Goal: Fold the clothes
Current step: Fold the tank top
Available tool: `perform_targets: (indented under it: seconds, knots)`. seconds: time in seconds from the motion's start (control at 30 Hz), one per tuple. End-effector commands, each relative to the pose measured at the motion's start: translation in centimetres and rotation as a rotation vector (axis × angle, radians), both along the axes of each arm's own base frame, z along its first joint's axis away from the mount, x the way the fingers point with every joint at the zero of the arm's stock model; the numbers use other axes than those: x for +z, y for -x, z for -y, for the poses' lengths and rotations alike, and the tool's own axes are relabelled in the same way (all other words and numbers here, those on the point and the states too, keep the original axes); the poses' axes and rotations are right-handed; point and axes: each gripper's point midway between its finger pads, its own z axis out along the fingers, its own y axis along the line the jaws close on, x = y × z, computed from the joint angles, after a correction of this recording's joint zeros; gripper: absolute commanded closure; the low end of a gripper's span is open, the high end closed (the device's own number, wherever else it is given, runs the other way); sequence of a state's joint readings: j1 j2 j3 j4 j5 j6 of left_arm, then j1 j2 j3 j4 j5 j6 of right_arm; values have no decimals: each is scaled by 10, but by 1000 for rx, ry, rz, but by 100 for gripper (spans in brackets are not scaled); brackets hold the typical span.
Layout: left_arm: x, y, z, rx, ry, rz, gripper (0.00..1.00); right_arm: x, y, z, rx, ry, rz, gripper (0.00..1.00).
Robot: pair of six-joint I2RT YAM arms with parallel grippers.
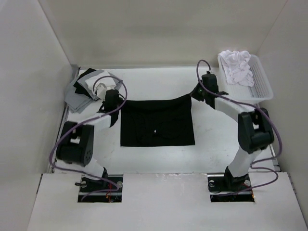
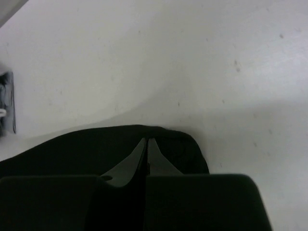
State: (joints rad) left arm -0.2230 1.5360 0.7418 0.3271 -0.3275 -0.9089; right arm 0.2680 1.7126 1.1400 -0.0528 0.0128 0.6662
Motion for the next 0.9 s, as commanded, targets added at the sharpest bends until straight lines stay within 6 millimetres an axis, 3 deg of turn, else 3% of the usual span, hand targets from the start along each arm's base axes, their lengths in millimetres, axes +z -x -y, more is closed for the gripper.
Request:
perform_targets:
  seconds: [0.0, 0.1, 0.2, 0.3, 0.47, 0.7, 0.87]
  knots:
    - [56, -61, 11, -25, 98, 182, 100, 57, -60, -12, 30, -117, 165, 100]
    - [50, -76, 8, -37, 121, 163, 100, 63, -66, -6, 22, -110, 160, 100]
    - [58, -68, 7, -49, 162, 188, 100, 66, -54, 2, 10, -109, 163, 100]
    - [70, -46, 8, -65, 193, 235, 100, 66, -28, 9, -12, -137, 178, 100]
    - [78, -2, 7, -88, 246, 283, 100, 50, 18, 15, -30, -172, 177, 100]
    - [72, 49, 11, -146, 267, 283, 100, 43, 75, 32, -55, -163, 200, 100]
    - [64, 81, 10, -166, 254, 267, 100, 27, 114, 39, -57, -157, 182, 100]
